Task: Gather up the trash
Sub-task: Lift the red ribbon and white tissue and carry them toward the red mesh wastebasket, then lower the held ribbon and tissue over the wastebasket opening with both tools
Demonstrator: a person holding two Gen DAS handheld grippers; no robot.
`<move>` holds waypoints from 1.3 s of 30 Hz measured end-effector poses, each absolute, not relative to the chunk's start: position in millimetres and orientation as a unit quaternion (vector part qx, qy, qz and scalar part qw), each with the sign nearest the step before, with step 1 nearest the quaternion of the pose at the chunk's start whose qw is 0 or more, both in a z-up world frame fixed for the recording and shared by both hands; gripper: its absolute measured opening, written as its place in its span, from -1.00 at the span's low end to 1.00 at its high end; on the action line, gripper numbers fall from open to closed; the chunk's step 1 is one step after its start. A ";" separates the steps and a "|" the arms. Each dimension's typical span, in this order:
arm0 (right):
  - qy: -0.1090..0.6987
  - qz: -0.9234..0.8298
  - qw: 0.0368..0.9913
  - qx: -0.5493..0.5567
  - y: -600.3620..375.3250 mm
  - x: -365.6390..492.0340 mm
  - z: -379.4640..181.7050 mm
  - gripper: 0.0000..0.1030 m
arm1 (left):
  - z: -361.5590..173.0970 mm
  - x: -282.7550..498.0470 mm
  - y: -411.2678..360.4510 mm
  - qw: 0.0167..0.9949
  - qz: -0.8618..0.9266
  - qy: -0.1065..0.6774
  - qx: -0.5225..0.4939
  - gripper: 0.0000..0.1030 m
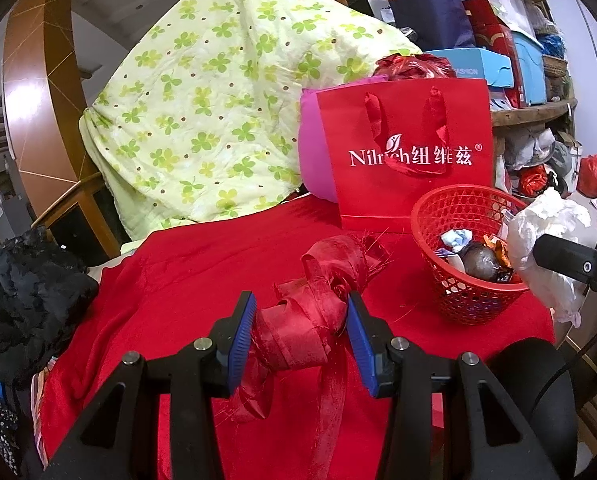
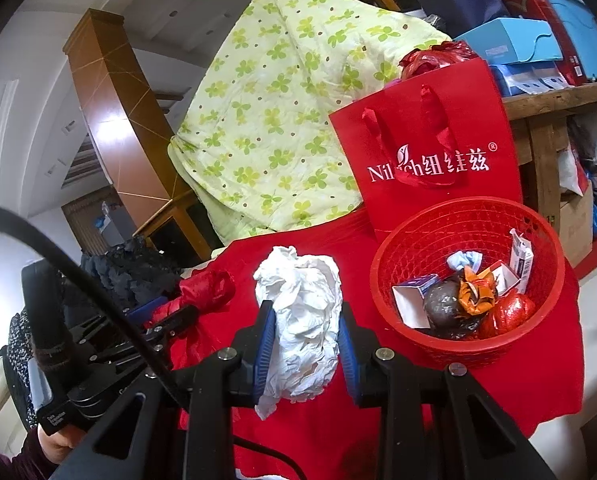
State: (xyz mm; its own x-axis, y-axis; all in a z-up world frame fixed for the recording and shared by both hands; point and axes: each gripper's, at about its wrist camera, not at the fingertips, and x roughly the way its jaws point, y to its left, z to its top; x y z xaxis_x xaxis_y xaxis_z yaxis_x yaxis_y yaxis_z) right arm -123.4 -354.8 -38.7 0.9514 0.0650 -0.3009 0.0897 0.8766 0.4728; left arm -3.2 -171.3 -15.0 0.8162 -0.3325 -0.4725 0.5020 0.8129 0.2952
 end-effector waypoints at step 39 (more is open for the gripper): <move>0.121 -0.040 0.950 0.286 -412.1 -155.4 -45.7 -0.36 | -24.7 -28.7 -248.8 0.902 -0.269 0.201 0.272 -0.08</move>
State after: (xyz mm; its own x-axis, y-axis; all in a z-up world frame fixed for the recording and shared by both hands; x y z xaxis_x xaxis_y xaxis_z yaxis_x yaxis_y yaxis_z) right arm -155.4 -412.1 -45.7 0.9676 -0.0078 -0.2522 0.1459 0.8329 0.5339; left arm -28.7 -248.8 -24.7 0.7746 -0.3766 -0.5082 0.5947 0.7071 0.3826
